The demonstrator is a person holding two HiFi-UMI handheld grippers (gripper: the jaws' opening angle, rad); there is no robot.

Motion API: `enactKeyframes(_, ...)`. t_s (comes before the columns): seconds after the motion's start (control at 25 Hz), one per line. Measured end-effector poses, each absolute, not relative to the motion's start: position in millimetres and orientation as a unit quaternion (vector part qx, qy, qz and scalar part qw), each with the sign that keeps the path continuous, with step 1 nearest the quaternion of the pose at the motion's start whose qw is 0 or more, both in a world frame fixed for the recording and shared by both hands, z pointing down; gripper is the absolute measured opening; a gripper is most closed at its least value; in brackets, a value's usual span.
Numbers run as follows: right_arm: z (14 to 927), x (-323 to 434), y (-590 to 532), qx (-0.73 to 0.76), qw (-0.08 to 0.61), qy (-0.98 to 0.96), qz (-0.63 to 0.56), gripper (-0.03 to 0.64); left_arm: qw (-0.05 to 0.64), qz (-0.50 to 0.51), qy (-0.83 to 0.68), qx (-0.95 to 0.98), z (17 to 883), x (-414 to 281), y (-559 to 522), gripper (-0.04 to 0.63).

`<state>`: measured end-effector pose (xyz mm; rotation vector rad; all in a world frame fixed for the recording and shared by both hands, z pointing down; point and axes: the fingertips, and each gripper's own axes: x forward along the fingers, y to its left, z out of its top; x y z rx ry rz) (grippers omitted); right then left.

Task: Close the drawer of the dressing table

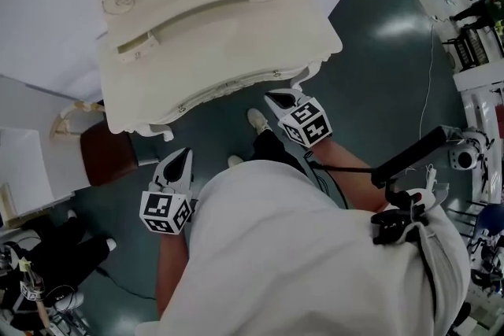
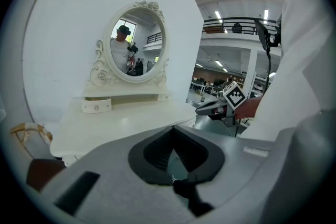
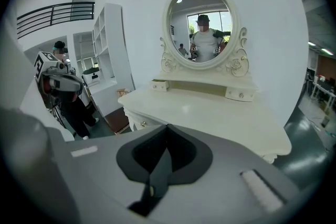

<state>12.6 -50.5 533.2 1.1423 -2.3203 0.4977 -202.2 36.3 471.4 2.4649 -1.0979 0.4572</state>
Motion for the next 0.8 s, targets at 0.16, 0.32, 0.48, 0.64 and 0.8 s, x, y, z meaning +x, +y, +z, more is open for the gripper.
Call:
enactKeyframes(0.16,535.4,12.4,-49.1,0.417,0.254,-0.853,0.182,0.000,0.201,0.164,-0.391,0.883,473.1,-199.9,35.3,0.002)
enactKeyframes(0.32,537.5,13.6,-47.7,0.416,0.257,-0.853,0.181,0.000,0.202,0.166,-0.387,0.884,475.2,-197.0,34.1,0.002)
enactKeyframes(0.48,539.5,16.8,-47.7,0.417,0.260,-0.852,0.180,0.000,0.202,0.165,-0.383,0.886,477.6,-192.6,30.4,0.003)
enactKeyframes(0.64,542.7,22.0,-45.7,0.418,0.265,-0.850,0.182,0.000,0.203,0.165,-0.373,0.890,482.8,-184.4,27.3,0.003)
enactKeyframes(0.8,549.9,31.2,-33.0,0.424,0.273,-0.842,0.191,0.000,0.211,0.165,-0.359,0.894,491.5,-176.9,26.4,0.003)
